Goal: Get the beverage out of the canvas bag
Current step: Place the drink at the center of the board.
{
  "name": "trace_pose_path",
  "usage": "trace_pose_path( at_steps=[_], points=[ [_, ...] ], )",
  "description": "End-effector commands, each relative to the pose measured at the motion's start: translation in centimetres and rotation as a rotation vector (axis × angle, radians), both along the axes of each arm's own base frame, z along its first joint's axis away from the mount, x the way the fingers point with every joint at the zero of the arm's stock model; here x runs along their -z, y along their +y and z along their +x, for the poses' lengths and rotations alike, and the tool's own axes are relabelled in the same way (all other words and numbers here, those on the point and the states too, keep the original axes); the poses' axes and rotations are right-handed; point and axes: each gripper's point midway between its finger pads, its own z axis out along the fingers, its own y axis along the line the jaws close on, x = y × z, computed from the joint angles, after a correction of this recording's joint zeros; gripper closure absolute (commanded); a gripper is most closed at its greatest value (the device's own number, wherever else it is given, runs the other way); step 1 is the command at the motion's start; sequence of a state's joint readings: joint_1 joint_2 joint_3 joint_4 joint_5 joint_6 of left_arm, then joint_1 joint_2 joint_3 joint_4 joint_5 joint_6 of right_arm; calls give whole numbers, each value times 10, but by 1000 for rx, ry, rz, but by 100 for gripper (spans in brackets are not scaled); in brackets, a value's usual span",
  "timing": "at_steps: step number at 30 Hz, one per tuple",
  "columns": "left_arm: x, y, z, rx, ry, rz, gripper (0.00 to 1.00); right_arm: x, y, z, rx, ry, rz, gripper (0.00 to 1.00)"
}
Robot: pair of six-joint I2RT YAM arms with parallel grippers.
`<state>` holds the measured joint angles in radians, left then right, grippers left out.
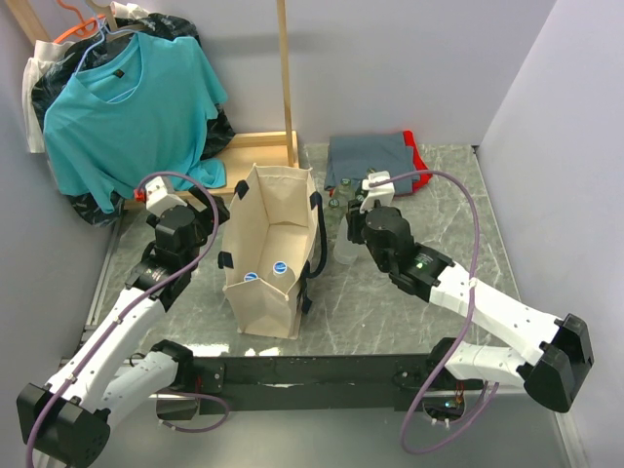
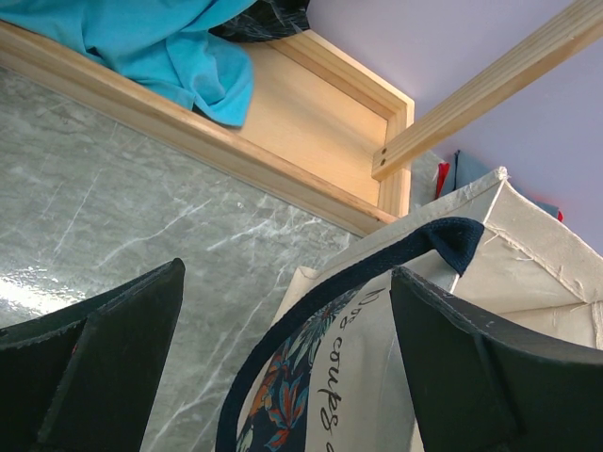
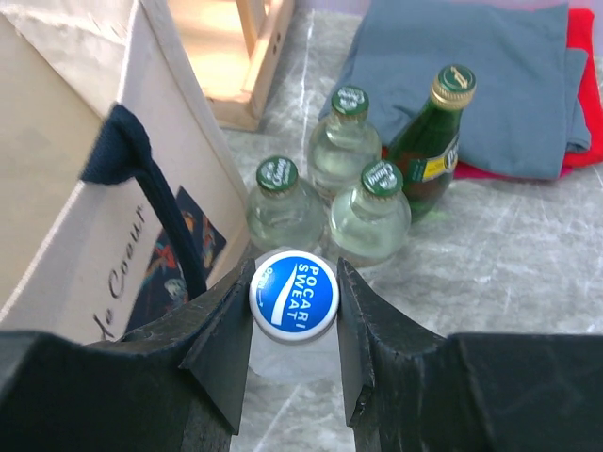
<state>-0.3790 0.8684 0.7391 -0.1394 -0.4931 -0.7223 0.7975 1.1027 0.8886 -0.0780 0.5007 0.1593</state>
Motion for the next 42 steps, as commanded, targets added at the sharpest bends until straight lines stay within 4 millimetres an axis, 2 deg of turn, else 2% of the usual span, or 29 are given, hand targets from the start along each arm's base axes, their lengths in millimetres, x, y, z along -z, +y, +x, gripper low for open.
trace_pose_path(
  at_steps=[1, 23, 42],
  points=[
    [-13, 1, 0, -8, -40, -20, 4, -65, 10, 16, 22, -185, 196, 100],
    [-12, 5, -2, -25, -40, -16, 4, -44, 36, 27, -36, -142, 173, 100],
    [-12, 6, -2, -29, -41, -16, 4, -29, 48, 36, -41, -120, 139, 100]
  ],
)
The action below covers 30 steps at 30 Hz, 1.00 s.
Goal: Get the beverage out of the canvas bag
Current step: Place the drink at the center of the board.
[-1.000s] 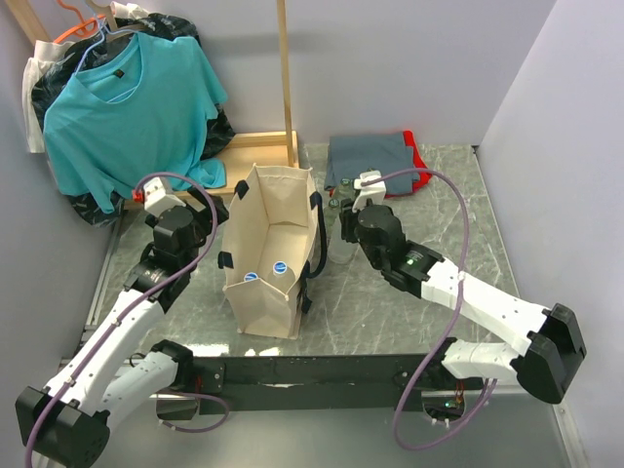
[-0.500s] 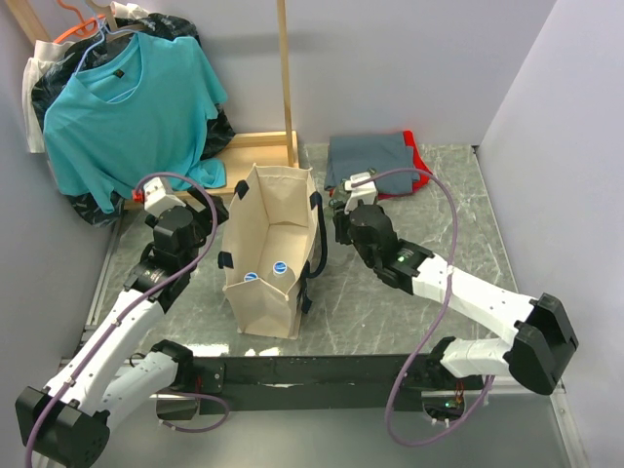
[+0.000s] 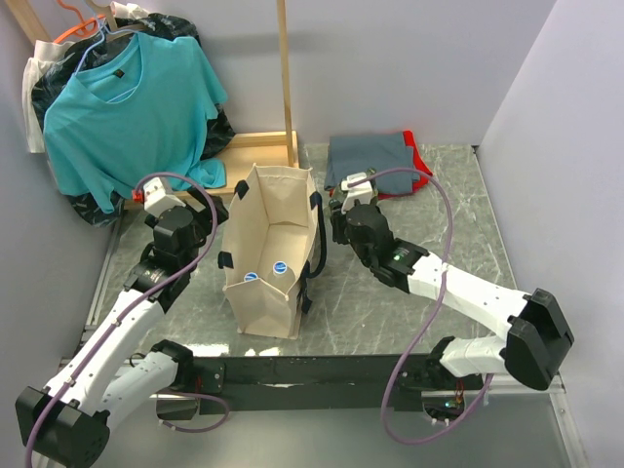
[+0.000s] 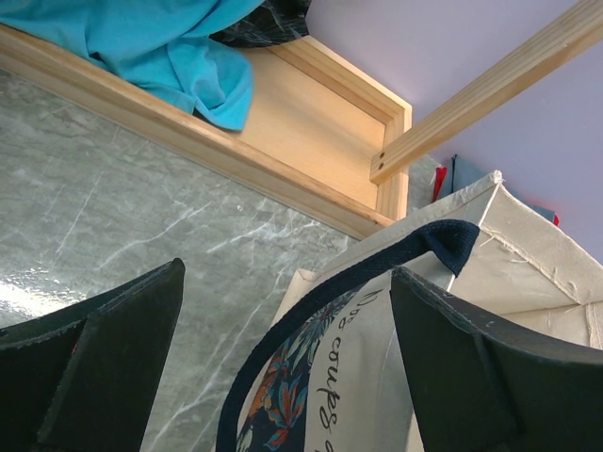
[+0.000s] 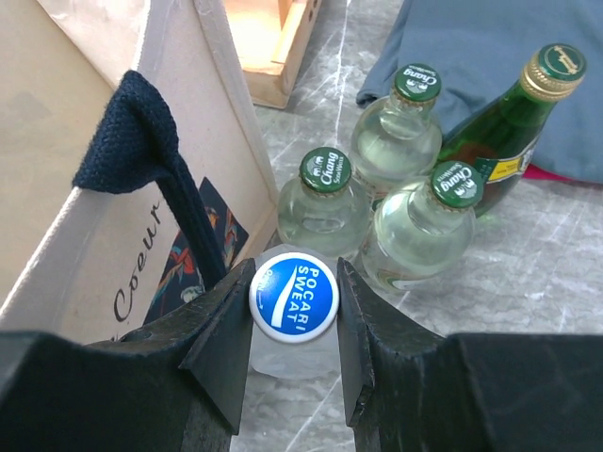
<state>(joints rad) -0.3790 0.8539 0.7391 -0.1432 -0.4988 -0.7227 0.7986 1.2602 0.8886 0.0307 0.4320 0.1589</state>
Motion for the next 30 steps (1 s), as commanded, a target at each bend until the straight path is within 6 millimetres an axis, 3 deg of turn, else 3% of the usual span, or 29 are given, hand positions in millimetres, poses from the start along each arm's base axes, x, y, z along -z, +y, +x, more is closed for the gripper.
trace_pose_path(
  at_steps=[1, 30],
  points=[
    [-9, 4, 1, -22, -30, -14, 4, -65, 17, 20, 26, -161, 160, 100],
    [-7, 2, 1, -17, -24, -14, 4, -52, 26, 19, 52, -144, 99, 100]
  ],
)
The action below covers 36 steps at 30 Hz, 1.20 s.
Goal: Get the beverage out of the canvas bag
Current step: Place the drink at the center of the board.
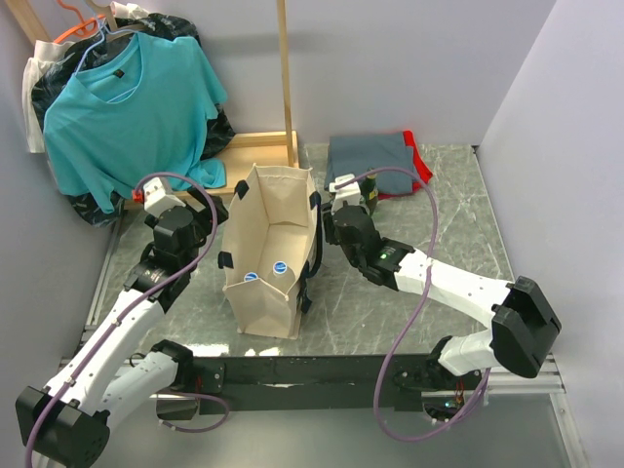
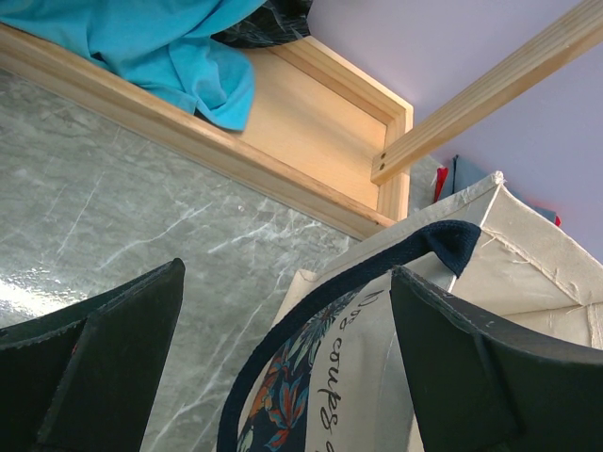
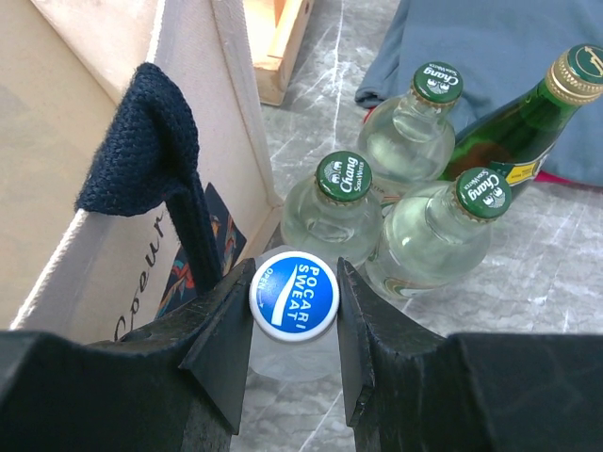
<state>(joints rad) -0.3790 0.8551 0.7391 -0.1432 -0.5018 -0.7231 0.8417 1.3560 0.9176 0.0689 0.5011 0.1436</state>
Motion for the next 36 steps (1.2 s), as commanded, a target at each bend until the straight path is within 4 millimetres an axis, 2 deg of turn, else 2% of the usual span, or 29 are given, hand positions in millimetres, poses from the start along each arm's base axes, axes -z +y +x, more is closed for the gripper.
trace_pose_path(
  at_steps=[1, 5, 6, 9, 15, 18, 23, 26, 30, 32, 34, 36],
  points=[
    [-7, 2, 1, -14, -26, -16, 4, -66, 10, 12, 32, -141, 150, 100],
    [-6, 0, 2, -6, -24, -15, 4, -69, 8, 10, 37, -138, 147, 94],
    [-8, -1, 2, -1, -26, -17, 4, -71, 7, 10, 39, -141, 149, 89],
    [-8, -2, 4, 3, -24, -16, 4, -73, 6, 7, 30, -143, 156, 82],
    [-8, -3, 4, 6, -27, -20, 4, -75, 4, 5, 40, -134, 171, 79],
    [-7, -2, 3, 6, -26, -18, 4, -77, 1, 5, 50, -134, 174, 68],
    [-8, -2, 3, 6, -27, -20, 4, -79, 1, 4, 53, -131, 178, 62],
    [-7, -2, 3, 5, -23, -18, 4, -79, 1, 4, 53, -130, 178, 54],
    [-7, -2, 2, 3, -20, -15, 4, -80, 0, 4, 54, -128, 180, 53],
    [-7, 0, 1, -1, -22, -14, 4, -82, 1, 4, 51, -129, 180, 47],
    [-6, 0, 0, -3, -22, -14, 4, -83, 1, 4, 53, -130, 183, 46],
    [-6, 0, 0, -3, -21, -13, 4, -84, 2, 3, 48, -132, 183, 42]
  ],
)
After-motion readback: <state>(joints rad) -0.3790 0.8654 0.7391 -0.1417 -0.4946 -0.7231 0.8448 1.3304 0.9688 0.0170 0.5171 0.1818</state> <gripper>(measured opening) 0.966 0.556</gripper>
